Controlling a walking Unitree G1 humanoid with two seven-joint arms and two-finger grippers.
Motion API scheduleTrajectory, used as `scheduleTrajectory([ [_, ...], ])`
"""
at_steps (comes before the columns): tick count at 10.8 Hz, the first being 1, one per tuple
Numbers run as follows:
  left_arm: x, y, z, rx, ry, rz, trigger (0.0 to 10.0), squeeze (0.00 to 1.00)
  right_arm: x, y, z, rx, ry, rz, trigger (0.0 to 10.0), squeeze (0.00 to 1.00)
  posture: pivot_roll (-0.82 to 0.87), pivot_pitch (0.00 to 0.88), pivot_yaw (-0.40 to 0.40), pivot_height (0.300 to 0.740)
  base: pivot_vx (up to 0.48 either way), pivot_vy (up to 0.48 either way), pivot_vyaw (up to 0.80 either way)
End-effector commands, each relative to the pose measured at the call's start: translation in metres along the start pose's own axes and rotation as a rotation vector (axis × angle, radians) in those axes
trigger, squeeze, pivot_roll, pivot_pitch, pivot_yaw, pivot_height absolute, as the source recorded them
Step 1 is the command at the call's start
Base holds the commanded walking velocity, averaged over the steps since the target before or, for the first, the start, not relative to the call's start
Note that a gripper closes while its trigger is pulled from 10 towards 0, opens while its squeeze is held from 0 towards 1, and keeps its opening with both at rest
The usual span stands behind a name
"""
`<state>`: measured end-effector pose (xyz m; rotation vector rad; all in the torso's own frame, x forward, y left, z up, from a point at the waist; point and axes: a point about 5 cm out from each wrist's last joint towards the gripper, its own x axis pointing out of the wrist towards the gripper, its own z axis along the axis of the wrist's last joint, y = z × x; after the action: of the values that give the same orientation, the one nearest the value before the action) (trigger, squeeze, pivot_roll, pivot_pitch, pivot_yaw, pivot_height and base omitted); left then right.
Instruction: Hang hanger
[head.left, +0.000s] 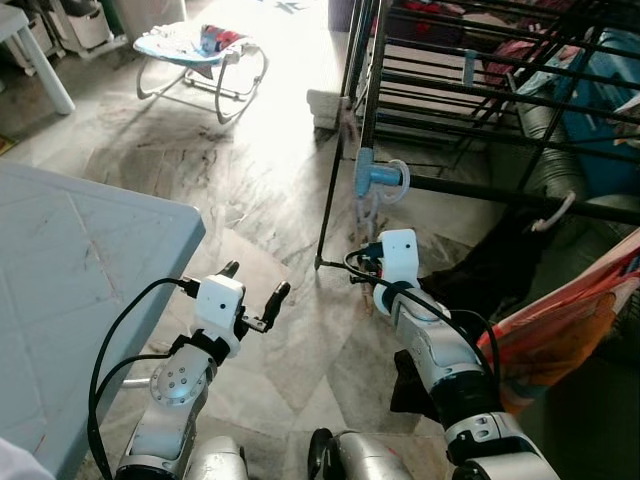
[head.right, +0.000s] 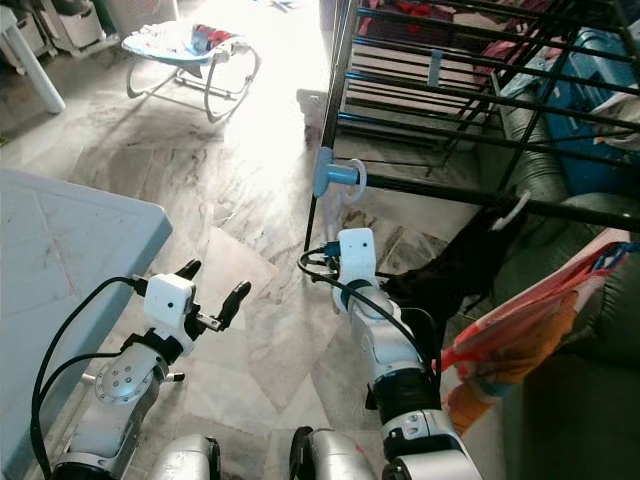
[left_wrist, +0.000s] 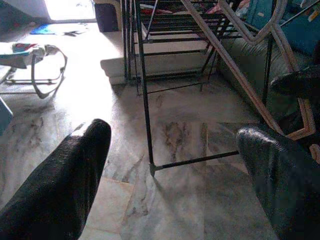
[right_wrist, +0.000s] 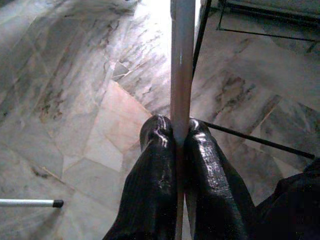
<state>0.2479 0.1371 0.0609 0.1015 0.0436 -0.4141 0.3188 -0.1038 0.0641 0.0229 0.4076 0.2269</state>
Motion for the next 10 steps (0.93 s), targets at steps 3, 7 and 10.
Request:
scheduleTrajectory([
  [3,0.001,-0.005,-0.005,-0.008,0.026,-0.013,10.0,0.0,-0.007,-0.028,-0.03,0.028,0.138,-0.162,10.0,0.0,0.07,0.122,-0.096,0.74,0.0,0.0,0.0],
  [7,0.001,-0.01,-0.009,-0.015,0.05,-0.045,10.0,0.0,-0.013,-0.048,-0.041,0.125,0.163,-0.269,10.0,1.0,0.07,0.118,-0.095,0.74,0.0,0.0,0.0],
  [10,-0.004,-0.011,-0.015,-0.029,0.102,-0.049,10.0,0.0,-0.019,-0.048,-0.03,0.06,0.033,-0.221,10.0,1.0,0.07,0.123,-0.097,0.74,0.0,0.0,0.0],
])
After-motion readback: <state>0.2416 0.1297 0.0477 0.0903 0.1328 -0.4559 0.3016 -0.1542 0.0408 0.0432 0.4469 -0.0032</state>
